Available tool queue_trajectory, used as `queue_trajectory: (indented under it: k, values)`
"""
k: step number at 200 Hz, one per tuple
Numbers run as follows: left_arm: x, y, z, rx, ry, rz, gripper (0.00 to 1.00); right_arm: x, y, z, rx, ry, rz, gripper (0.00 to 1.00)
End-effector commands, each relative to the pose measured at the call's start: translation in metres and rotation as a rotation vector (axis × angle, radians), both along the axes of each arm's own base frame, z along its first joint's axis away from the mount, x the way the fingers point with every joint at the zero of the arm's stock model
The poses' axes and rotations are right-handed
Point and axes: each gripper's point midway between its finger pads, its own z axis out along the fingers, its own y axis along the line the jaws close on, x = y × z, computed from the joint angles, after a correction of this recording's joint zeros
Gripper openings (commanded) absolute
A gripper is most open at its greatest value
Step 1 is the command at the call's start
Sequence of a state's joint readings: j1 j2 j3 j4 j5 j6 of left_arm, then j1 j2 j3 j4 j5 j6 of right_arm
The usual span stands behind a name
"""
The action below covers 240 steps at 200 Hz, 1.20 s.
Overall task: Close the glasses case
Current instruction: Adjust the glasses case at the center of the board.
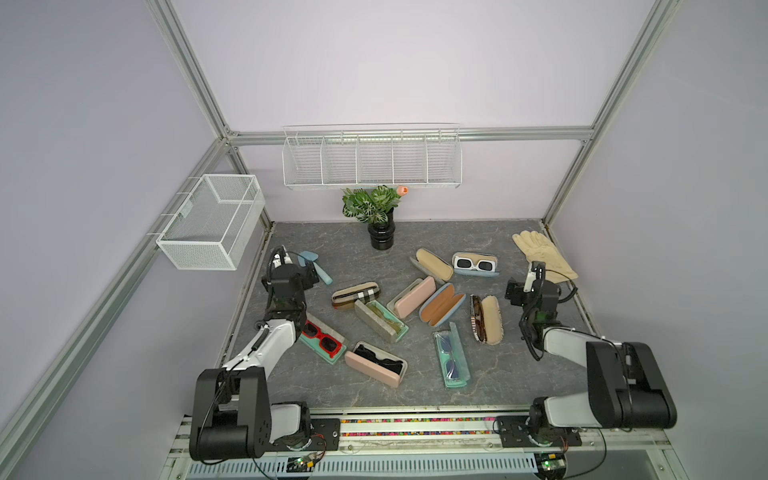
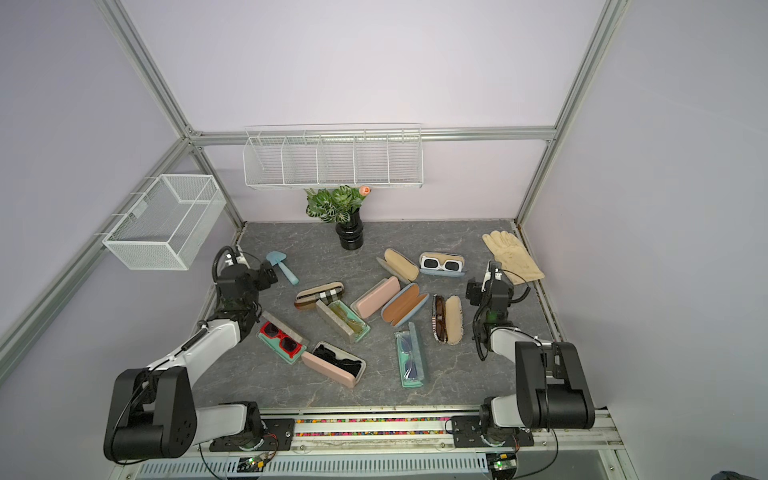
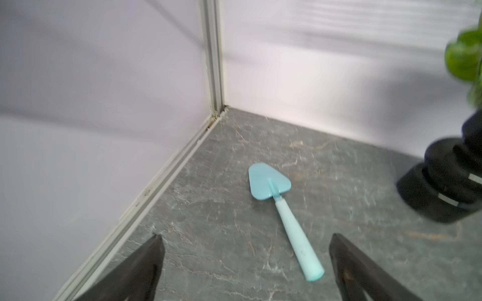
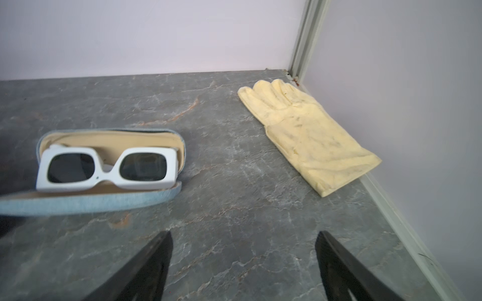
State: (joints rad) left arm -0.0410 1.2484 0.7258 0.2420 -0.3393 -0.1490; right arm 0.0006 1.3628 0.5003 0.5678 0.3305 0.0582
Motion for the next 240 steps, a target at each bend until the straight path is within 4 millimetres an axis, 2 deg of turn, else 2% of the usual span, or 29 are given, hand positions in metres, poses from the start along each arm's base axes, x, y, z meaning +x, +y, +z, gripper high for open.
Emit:
queue_trajectory:
  k: [1,24,42,51,57,58,64,74,114,144,187,205,219,240]
  values:
    - [-0.019,0.014,0.028,-0.076,0.053,0.112,0.99,-0.022,-0.036,0.022,0.028,0.045,-0.254,0.89]
    - [-0.038,0.030,0.072,-0.231,0.003,0.278,1.00,-0.057,-0.064,0.064,0.142,0.002,-0.525,0.89]
    - [-0.056,0.034,0.088,-0.356,-0.024,0.351,0.99,-0.062,-0.053,0.091,0.170,0.019,-0.447,0.89]
    - [-0.054,0.024,0.093,-0.373,-0.027,0.282,1.00,-0.059,-0.040,0.102,0.191,0.033,-0.358,0.89]
    - [-0.050,0.014,0.096,-0.382,-0.034,0.206,1.00,-0.056,-0.029,0.101,0.210,0.056,-0.284,0.89]
    - [-0.049,0.011,0.096,-0.384,-0.035,0.190,1.00,-0.054,-0.027,0.107,0.215,0.046,-0.274,0.89]
    - [-0.046,-0.001,0.098,-0.400,-0.049,0.112,0.99,-0.053,-0.021,0.115,0.237,0.050,-0.246,0.89]
    - [-0.041,-0.019,0.099,-0.422,-0.059,-0.002,1.00,-0.055,-0.015,0.117,0.267,0.104,-0.230,0.89]
    - [-0.034,-0.061,0.083,-0.523,0.032,-0.165,1.00,-0.062,0.023,0.117,0.257,0.290,-0.088,0.89]
    - [-0.030,-0.100,0.075,-0.412,0.136,-0.262,1.00,-0.071,0.055,0.118,0.248,0.341,0.042,0.89]
    - [-0.025,-0.165,0.047,-0.324,0.298,-0.473,1.00,-0.084,0.093,0.107,0.357,0.424,0.201,0.89]
    - [-0.025,-0.196,0.036,-0.281,0.362,-0.576,1.00,-0.088,0.102,0.107,0.370,0.450,0.229,0.89]
    - [-0.027,-0.224,0.029,-0.217,0.417,-0.663,0.91,-0.091,0.102,0.110,0.377,0.445,0.225,0.89]
    - [-0.034,-0.269,0.015,-0.125,0.508,-0.792,0.90,-0.095,0.102,0.114,0.388,0.431,0.232,0.89]
